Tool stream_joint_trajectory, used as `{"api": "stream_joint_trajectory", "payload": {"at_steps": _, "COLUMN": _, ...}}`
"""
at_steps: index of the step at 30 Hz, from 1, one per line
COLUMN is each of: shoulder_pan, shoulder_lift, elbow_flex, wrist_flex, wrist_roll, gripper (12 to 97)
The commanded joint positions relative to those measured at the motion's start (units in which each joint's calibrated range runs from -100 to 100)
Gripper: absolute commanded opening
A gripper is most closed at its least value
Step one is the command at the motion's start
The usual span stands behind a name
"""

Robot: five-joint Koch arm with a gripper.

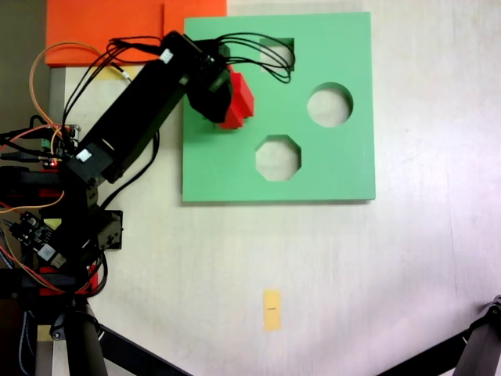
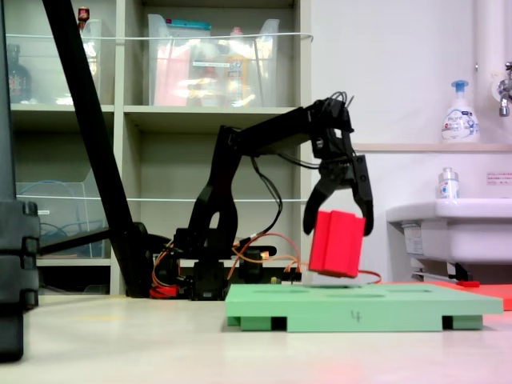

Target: Put the cross columnar block into the corresponding hole

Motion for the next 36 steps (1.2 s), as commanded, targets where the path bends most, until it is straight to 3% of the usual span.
{"api": "stream_joint_trajectory", "payload": {"at_steps": 1, "shoulder_pan": 0.63, "shoulder_lift": -0.21, "elbow_flex": 4.24, "wrist_flex": -3.13, "wrist_roll": 0.54, "gripper": 39.5}}
{"api": "stream_joint_trajectory", "payload": {"at_steps": 36, "shoulder_pan": 2.74, "shoulder_lift": 2.58, "elbow_flex": 3.14, "wrist_flex": -3.13, "wrist_roll": 1.61, "gripper": 39.6}}
